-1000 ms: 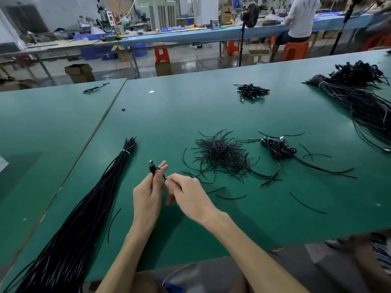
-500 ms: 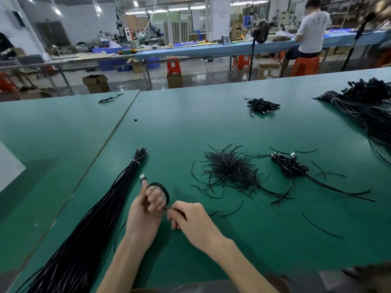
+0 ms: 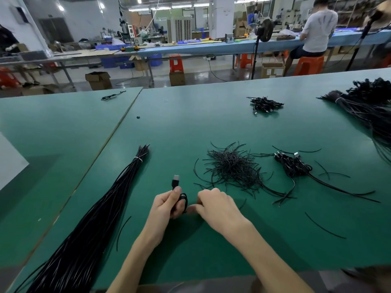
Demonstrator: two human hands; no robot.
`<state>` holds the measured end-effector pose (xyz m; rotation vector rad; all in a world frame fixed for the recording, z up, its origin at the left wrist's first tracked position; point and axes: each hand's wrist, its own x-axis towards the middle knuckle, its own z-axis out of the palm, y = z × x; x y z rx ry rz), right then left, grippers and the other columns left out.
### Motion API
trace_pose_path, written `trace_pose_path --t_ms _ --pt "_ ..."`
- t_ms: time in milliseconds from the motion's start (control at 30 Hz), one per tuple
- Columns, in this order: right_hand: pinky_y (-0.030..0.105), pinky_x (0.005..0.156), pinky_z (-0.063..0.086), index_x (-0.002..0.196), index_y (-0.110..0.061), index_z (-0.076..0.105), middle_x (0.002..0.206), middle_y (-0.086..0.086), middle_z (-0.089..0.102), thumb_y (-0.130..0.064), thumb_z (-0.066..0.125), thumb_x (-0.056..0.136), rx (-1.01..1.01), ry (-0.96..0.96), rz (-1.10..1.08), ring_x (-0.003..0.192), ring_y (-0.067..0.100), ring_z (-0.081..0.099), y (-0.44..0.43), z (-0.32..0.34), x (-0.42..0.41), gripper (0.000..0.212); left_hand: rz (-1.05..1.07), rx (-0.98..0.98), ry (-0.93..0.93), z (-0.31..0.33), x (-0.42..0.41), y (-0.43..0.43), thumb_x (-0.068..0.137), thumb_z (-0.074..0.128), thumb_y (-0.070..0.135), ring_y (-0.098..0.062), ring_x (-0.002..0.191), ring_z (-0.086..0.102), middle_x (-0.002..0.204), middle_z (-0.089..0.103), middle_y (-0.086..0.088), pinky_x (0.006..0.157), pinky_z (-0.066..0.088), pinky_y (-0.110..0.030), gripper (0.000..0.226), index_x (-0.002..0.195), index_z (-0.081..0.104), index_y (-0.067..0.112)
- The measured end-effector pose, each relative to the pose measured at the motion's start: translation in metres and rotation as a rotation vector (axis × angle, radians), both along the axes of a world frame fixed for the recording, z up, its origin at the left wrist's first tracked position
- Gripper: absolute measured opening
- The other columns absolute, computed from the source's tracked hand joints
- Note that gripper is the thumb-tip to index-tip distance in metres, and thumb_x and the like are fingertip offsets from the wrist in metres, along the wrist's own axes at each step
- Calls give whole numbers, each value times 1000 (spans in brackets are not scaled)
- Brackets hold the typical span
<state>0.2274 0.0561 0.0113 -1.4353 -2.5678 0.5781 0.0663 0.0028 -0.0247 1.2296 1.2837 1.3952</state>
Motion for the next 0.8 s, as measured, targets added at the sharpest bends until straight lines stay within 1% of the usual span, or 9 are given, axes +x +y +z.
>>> trace_pose_path --t_ms 100,200,300,400,467,533,633,733,800 --pt "38 79 53 98 -12 67 96 9 69 -44 63 100 -131 43 -90 89 30 66 5 0 5 32 -38 54 248 -5 6 3 102 48 48 -15 55 38 57 43 -3 56 31 -24 54 59 47 15" --pt "34 69 54 91 -3 70 80 8 71 -31 62 101 -322 188 -151 67 20 61 11 -4 9 31 -30 80 497 -11 10 2 104 46 51 -12 56 45 61 54 -5 57 35 -29 51 64 52 19" --pt "24 45 44 94 -1 70 64 -2 65 -20 56 104 -528 437 -205 48 13 52 13 -4 12 26 13 166 664 -13 11 1 107 43 44 -7 63 52 74 59 7 61 42 -21 41 77 58 20" --pt "22 41 39 98 -3 66 60 -2 64 -10 55 104 -677 776 -226 44 12 52 12 1 15 15 104 257 815 -15 15 1 106 43 44 -10 71 55 83 57 12 66 47 -27 43 88 63 10" --pt "21 43 42 107 1 63 64 2 67 -8 56 104 -735 911 -228 47 13 56 11 4 16 13 135 293 846 -16 15 1 108 42 43 -11 73 57 89 60 10 68 47 -28 43 92 65 10" --pt "22 46 45 113 4 61 70 4 70 -11 56 104 -768 941 -209 51 16 60 7 3 16 18 166 299 825 -14 14 0 107 44 39 -8 73 58 88 60 13 68 47 -26 38 92 65 11" --pt "24 49 47 117 6 59 77 9 72 -18 56 106 -800 971 -184 58 21 65 0 -2 15 27 186 284 829 -12 14 -1 104 44 36 0 77 59 88 58 22 69 45 -16 34 93 68 13" --pt "26 57 51 118 6 56 84 11 75 -21 55 107 -819 1018 -149 68 25 70 -4 -9 17 30 196 263 774 -13 13 -1 103 45 38 6 91 65 105 69 18 82 47 -10 38 104 73 13" --pt "27 62 52 116 3 56 89 11 75 -22 55 107 -857 1033 -85 74 26 70 -7 -14 17 27 222 242 730 -11 12 -1 102 47 37 11 100 65 114 69 21 90 49 -10 39 109 76 11"
